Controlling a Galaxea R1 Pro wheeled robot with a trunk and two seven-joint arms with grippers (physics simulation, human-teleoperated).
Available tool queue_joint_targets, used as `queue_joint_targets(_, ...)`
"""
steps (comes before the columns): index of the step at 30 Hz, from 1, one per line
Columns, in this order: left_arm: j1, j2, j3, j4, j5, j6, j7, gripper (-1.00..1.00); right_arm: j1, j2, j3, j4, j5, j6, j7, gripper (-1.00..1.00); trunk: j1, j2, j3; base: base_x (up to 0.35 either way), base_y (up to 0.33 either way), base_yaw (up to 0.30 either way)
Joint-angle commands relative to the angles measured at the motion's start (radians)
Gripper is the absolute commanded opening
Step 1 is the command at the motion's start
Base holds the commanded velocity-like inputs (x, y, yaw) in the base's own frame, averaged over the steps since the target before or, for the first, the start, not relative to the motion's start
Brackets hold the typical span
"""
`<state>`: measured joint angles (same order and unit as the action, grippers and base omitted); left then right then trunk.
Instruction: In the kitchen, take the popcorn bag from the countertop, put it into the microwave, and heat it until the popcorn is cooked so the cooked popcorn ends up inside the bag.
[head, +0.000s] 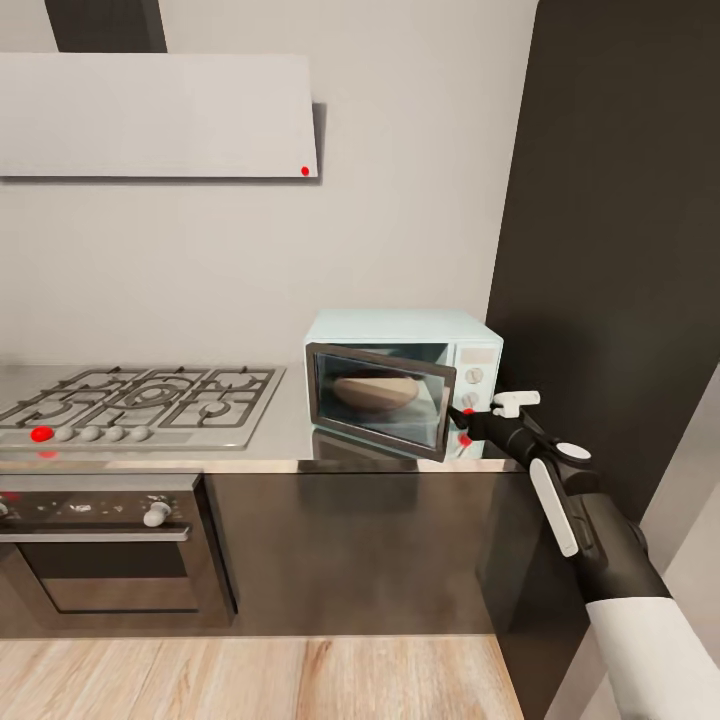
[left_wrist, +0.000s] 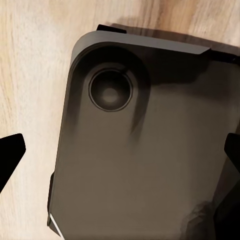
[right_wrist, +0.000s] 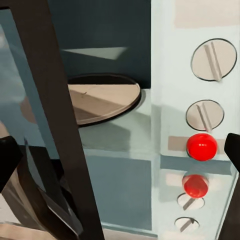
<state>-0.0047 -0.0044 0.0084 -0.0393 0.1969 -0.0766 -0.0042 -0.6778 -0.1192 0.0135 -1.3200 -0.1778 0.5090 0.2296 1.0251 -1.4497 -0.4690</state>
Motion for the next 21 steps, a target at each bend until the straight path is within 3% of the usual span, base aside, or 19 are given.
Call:
queue_joint_targets(1,-0.001,0.0,0.0,0.001,0.006,-0.003,0.0,1.0,0.0,0.0,0.016,-0.001,-0.022,0.007,0.003,1.0,0.0,0.0,-0.001,0.0,0.0,0.0)
queue_joint_targets(18,-0.001,0.0,-0.001,0.001,0.006,-0.003,0.0,1.0,0.0,-0.001,0.034,-0.001,-0.021,0.006,0.005,1.0,0.0,0.0,-0.001,-0.062,0.0,0.0)
queue_joint_targets(21,-0.001,0.0,-0.001,0.001,0.006,-0.003,0.0,1.0,0.0,-0.001,0.033,-0.001,-0.016,0.006,0.03,1.0,0.0,0.0,-0.001,0.0,0.0,0.0)
